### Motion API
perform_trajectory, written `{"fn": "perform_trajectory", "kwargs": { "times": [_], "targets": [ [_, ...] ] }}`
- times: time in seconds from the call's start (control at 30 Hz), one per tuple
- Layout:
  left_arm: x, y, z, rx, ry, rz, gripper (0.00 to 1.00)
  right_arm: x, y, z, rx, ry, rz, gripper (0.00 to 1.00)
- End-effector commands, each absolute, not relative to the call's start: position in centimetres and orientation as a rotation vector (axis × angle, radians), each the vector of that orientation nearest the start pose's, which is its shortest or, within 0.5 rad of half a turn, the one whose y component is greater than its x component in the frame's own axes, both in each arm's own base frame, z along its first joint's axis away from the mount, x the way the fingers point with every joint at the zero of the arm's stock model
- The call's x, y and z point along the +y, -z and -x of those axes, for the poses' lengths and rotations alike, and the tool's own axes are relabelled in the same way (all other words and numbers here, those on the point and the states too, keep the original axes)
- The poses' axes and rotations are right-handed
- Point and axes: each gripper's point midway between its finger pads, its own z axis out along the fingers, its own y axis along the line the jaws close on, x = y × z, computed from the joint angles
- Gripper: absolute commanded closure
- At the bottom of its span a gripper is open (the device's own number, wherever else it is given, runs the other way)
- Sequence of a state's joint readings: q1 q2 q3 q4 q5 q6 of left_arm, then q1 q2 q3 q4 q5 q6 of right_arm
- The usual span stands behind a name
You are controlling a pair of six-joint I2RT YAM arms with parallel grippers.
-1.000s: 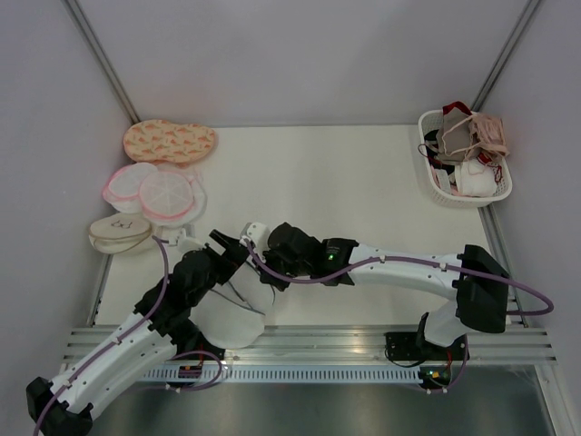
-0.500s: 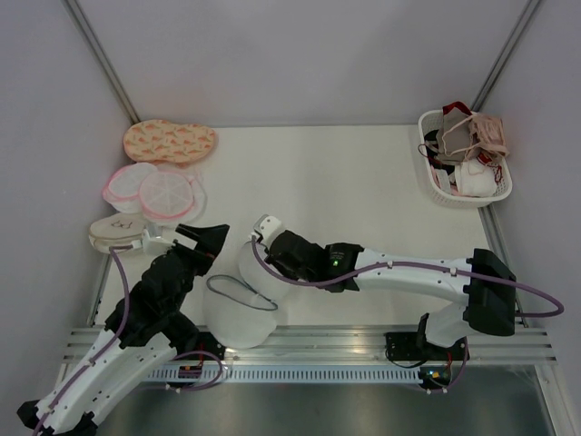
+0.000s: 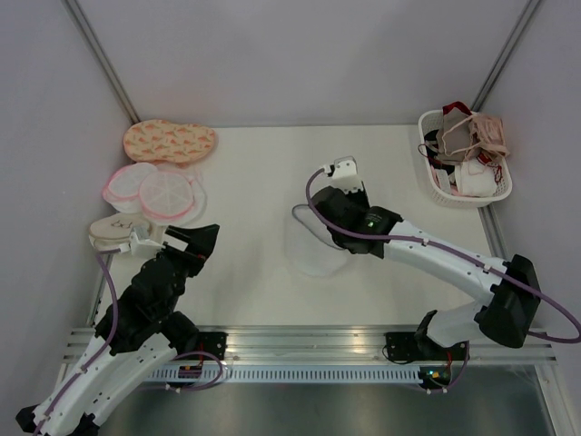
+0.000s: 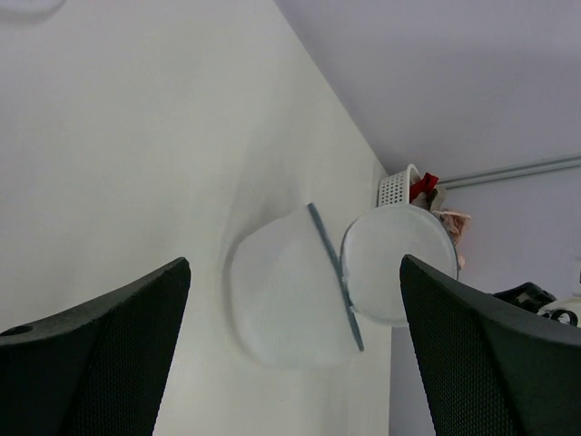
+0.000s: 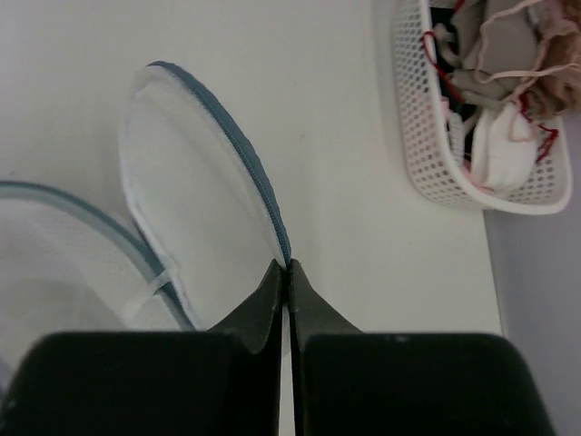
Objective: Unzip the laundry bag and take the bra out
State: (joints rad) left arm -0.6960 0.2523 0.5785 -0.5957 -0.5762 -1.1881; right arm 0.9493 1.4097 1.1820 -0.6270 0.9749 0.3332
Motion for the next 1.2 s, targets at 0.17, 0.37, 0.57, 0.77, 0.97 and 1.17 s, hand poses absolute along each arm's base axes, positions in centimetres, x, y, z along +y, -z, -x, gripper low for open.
{"fn": "perform_trajectory", "kwargs": {
  "times": [0.17, 0.37, 0.57, 0.77, 0.97, 1.17],
  "targets": [
    [-7.9, -24.0, -19.8, 1.664, 0.778, 0.825, 0.01, 19.2, -21.8, -31.7, 1.993, 0.443, 0.363, 1.0],
    [-8.2, -23.5, -19.7, 1.679, 0.792, 0.821, 0.0, 24.6, -15.1, -31.7, 2.016, 0.574, 0.651, 0.99],
    [-8.1, -23.0, -19.2, 1.689, 0.806, 0.818, 0.01, 28.1, -11.8, -33.2, 2.006, 0.616, 0.699, 0.96],
    [-8.0, -22.8, -18.8, 1.684, 0.82, 0.823, 0.01, 29.3, -12.2, -32.6, 2.002, 0.543, 0.695, 0.02],
    [-8.4, -22.5, -18.7, 1.704, 0.83, 0.799, 0.0, 30.9, -18.5, -29.4, 1.977, 0.147, 0.599, 0.02],
    [-11.1, -22.9, -18.6, 1.748, 0.901, 0.6, 0.0, 29.7, -23.9, -25.2, 1.948, -0.274, 0.47, 0.02]
  ]
}}
